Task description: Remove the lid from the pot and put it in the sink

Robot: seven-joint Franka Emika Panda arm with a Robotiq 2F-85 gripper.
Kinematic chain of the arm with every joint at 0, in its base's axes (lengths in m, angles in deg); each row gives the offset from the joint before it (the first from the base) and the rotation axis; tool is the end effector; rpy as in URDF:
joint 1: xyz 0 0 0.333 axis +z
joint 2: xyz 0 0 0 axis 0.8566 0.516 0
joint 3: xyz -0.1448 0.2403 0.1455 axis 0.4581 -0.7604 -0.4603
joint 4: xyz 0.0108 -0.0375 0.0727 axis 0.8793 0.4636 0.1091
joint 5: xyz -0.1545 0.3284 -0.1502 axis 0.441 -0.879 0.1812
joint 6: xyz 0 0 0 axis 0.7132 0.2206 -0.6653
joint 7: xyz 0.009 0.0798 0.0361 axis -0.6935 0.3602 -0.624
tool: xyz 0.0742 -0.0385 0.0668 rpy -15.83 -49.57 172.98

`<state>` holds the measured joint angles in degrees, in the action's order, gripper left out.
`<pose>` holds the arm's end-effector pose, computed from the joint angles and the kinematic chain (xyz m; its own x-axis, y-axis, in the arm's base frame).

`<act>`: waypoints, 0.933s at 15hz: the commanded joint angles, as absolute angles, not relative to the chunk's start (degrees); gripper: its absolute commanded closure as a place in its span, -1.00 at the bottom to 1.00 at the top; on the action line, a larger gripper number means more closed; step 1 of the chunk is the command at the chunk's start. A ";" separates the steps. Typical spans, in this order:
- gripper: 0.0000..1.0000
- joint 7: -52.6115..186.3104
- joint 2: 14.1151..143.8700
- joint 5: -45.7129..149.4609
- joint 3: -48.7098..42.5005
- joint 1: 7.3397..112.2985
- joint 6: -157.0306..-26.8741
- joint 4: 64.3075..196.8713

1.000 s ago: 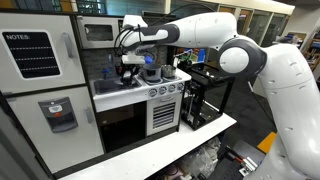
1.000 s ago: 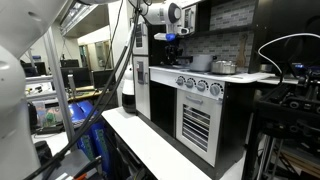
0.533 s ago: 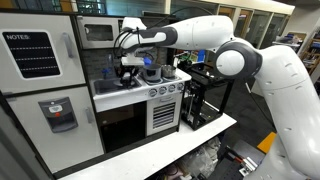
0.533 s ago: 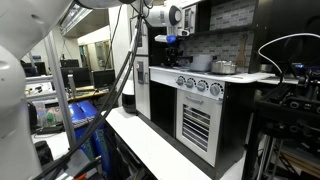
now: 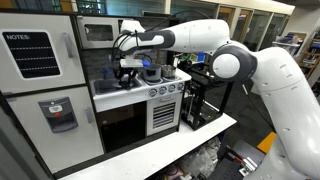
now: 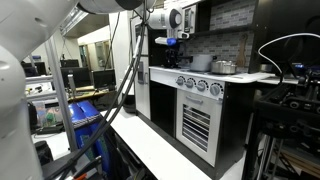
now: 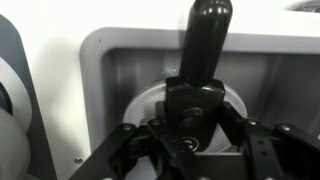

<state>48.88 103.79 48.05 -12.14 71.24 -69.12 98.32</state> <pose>0.7398 0.2090 0.4331 0.9818 -0.1301 0.1386 -0.1111 -0.9843 -0.1372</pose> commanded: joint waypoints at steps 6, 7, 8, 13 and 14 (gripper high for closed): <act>-1.00 50.69 104.85 46.89 -13.57 70.54 -65.68 95.79; -1.00 50.33 104.56 47.00 -13.48 70.60 -65.20 95.82; -1.00 50.01 104.37 47.15 -13.34 70.66 -64.57 95.69; -1.00 48.65 102.18 48.52 -12.57 71.33 -61.52 95.67; -1.00 48.61 101.90 48.71 -12.53 71.44 -61.30 95.52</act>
